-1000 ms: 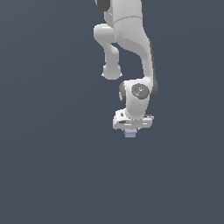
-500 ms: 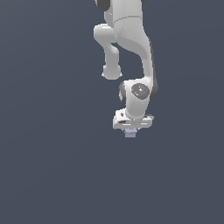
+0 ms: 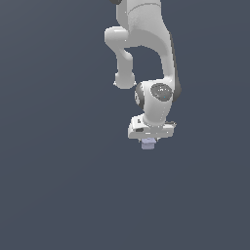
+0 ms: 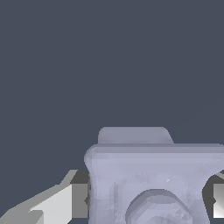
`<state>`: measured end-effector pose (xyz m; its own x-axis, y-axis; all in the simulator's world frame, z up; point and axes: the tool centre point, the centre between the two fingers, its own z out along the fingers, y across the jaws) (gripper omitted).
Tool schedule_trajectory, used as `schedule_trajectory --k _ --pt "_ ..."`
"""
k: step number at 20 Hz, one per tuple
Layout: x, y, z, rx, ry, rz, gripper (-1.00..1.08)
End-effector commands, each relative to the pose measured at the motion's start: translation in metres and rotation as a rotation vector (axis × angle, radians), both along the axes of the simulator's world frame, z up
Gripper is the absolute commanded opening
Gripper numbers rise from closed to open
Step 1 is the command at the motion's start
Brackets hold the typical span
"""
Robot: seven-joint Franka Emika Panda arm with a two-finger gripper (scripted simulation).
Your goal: Pick up the object and move it to a goal position.
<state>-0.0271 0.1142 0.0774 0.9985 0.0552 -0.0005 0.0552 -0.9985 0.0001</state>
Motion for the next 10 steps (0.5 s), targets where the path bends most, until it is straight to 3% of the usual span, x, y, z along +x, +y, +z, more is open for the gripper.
schedule_trajectory --k 1,10 --pt "-0.003 0.005 0.017 0.0 -0.001 0.001 -1.0" --pt "-0.019 0.029 0.109 -0.001 -0.001 0.001 -1.0"
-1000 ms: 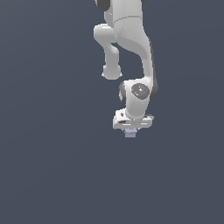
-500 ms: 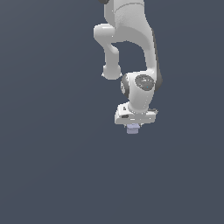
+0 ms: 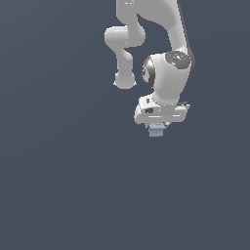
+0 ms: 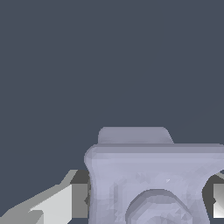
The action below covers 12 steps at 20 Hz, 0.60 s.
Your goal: Pick up the object and move it to a goal position.
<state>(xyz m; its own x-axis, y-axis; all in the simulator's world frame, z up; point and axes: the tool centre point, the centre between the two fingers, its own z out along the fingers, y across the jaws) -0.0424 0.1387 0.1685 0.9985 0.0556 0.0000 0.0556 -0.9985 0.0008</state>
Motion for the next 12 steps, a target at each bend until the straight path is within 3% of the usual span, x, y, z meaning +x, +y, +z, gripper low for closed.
schedule_trajectory --k 1,12 --pt "-0.005 0.008 0.03 0.0 0.0 0.001 -1.0" --pt "-0.025 0.042 0.156 0.0 0.0 0.001 -1.0"
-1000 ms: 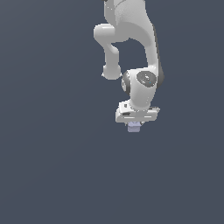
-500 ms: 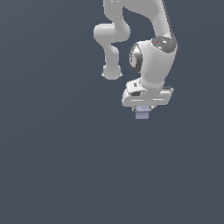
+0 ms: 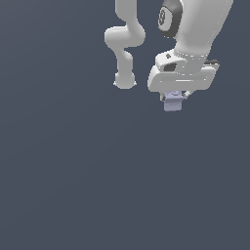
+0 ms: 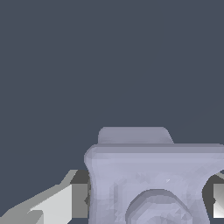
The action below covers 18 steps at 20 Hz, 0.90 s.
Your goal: Pick up the object and move it to a goal position.
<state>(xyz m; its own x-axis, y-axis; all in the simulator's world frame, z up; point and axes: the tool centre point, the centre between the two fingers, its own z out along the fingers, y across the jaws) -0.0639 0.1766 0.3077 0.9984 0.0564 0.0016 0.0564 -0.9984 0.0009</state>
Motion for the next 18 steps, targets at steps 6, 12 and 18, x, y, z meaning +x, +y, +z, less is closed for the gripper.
schedule_trajectory --k 6,12,18 --pt "-0.009 0.019 0.069 0.0 0.001 0.0 -1.0" --pt "-0.012 0.028 0.101 0.001 0.002 -0.001 -1.0" --pt "-0.012 0.032 0.113 0.001 0.002 -0.001 -1.0"
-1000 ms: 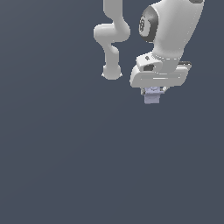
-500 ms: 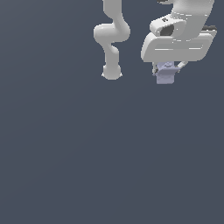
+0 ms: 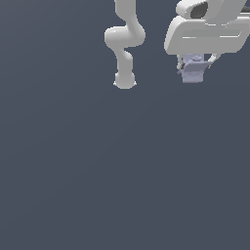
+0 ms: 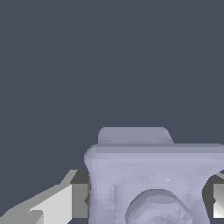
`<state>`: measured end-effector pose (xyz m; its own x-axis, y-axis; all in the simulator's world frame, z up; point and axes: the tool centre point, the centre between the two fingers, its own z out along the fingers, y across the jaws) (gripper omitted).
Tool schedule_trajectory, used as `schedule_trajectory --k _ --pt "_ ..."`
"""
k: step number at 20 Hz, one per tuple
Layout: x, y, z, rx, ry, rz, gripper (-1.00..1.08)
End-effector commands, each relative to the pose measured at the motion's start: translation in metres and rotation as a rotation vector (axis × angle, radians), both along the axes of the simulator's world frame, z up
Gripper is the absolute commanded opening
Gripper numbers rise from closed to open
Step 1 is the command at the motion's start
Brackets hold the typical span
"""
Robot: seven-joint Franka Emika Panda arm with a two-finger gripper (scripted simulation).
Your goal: Pick up the object and move it to a goal position.
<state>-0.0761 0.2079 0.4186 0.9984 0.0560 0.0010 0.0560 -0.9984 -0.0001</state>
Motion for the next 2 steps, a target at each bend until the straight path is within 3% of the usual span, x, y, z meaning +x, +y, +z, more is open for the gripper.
schedule_trajectory --k 1,2 --pt "0.0003 0.0008 0.0022 0.0 0.001 0.0 -1.0" --pt "0.0005 0.0008 0.0021 0.0 0.001 0.0 -1.0"
